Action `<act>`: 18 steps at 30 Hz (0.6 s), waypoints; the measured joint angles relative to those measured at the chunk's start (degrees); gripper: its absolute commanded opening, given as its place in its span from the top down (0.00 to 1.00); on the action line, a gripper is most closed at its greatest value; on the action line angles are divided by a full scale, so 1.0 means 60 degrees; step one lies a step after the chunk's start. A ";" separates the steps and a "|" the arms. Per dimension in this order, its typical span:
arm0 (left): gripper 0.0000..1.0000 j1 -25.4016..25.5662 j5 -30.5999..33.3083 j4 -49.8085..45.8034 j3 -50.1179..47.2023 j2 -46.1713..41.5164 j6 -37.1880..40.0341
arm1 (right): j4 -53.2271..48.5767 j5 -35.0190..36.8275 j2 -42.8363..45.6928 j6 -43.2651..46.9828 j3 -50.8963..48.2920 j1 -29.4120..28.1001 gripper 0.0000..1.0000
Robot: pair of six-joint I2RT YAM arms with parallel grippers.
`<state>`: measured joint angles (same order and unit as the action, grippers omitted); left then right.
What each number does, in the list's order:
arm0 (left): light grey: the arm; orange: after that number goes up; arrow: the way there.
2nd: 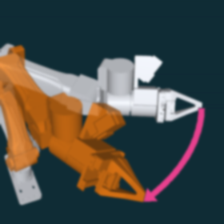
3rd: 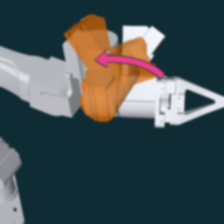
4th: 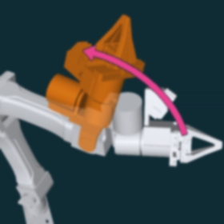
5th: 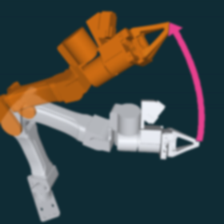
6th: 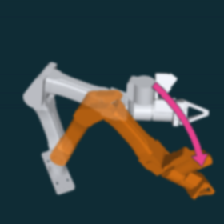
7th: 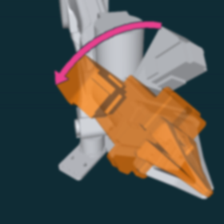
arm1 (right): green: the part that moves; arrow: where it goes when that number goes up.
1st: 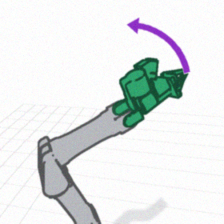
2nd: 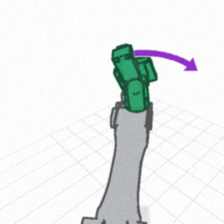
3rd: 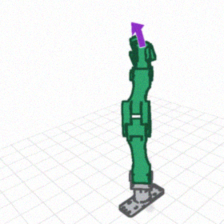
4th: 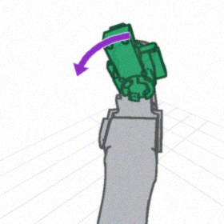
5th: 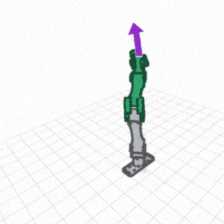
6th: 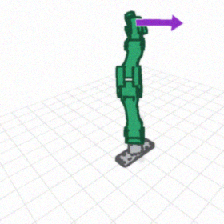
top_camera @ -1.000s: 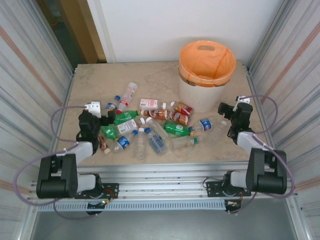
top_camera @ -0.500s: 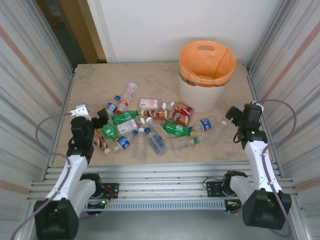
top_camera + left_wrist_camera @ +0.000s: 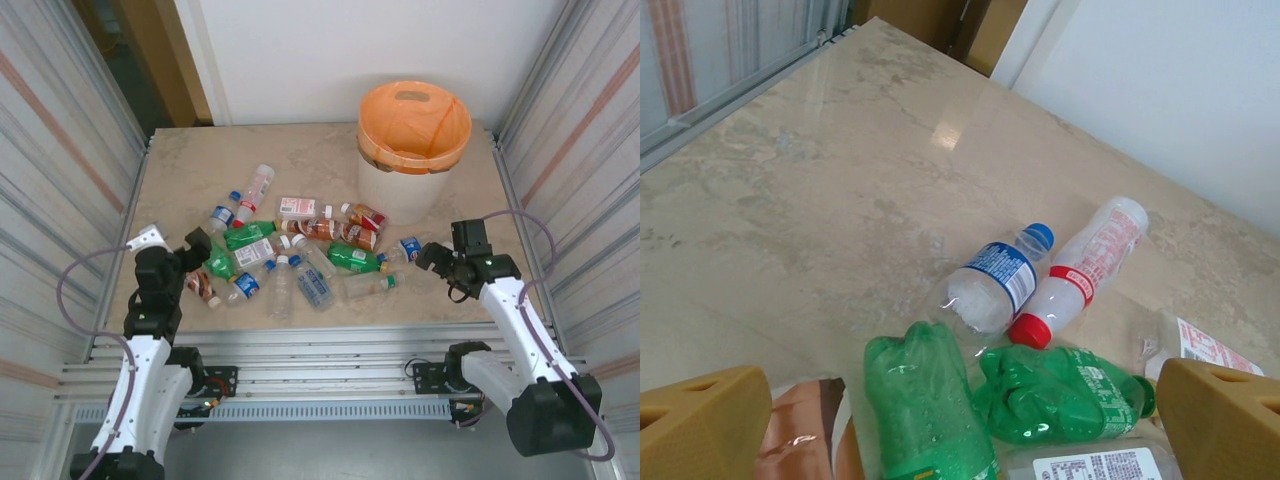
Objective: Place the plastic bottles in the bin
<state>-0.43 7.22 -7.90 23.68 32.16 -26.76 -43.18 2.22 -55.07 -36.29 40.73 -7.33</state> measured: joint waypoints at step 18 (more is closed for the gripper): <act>0.01 0.0000 0.0168 -0.1005 0.0215 -0.0168 -0.0091 | 0.1304 -0.1355 -0.2313 -0.0204 -0.0098 0.0772 0.20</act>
<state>-0.43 8.23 -13.93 24.97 31.16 -27.31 -35.35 -5.91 -68.95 -37.52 40.14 -2.70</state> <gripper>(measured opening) 0.989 0.800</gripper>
